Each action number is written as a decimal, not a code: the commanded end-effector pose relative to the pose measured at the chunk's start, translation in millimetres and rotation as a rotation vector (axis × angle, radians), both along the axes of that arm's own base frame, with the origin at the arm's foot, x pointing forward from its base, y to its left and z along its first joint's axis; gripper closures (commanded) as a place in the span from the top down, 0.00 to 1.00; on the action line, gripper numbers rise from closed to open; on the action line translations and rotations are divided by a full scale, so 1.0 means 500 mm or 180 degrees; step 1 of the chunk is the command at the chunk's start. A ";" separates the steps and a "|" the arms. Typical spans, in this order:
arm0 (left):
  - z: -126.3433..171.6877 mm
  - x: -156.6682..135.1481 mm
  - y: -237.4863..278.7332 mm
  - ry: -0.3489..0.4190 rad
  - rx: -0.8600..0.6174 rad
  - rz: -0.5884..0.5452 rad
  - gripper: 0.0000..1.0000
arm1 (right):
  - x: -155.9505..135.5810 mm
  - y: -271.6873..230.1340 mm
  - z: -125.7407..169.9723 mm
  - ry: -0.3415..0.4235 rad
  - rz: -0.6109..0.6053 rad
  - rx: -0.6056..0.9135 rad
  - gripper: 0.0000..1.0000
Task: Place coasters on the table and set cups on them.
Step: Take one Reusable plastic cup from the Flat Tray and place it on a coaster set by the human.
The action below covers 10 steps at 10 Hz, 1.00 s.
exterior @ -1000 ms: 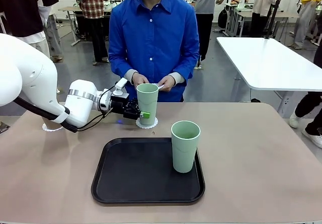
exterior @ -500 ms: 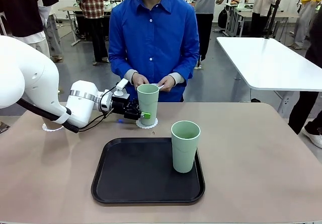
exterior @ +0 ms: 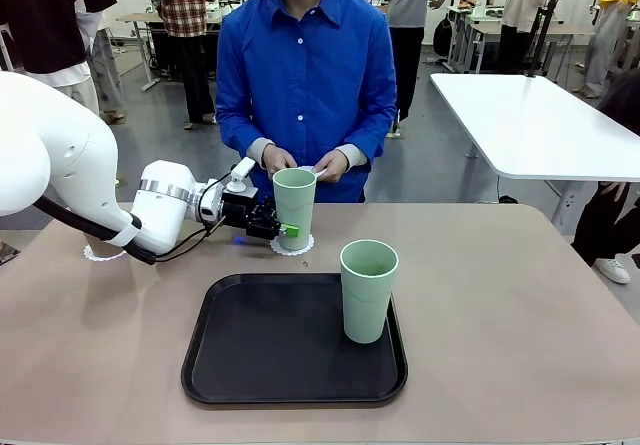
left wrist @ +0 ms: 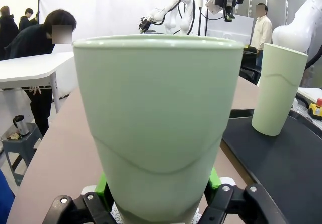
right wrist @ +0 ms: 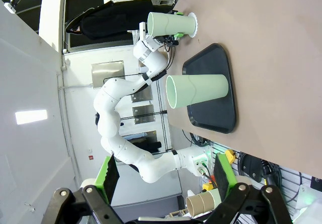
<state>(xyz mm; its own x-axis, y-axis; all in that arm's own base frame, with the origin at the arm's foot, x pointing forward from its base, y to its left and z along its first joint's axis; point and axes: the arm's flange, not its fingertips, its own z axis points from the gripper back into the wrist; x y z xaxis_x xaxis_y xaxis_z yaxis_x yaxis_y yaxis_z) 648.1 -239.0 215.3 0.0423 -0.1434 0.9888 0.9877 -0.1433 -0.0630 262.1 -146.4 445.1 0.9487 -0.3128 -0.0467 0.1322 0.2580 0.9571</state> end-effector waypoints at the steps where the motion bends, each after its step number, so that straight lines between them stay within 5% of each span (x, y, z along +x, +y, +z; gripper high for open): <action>1: 0.005 0.014 -0.004 -0.0047 0.0048 -0.0085 1.00 | 0.001 0.002 0.001 -0.0045 -0.0003 0.0057 1.00; 10: 0.015 0.013 0.001 -0.0023 0.0127 -0.0151 1.00 | 0.001 0.002 0.001 -0.0045 -0.0003 0.0057 1.00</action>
<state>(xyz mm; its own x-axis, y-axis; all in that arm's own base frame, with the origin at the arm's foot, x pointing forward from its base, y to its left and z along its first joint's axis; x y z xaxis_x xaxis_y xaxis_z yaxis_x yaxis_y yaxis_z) 650.0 -238.7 218.7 0.0239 -0.1615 0.9866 0.9855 -0.1618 -0.0504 262.1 -146.4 445.1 0.9487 -0.3128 -0.0467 0.1322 0.2580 0.9571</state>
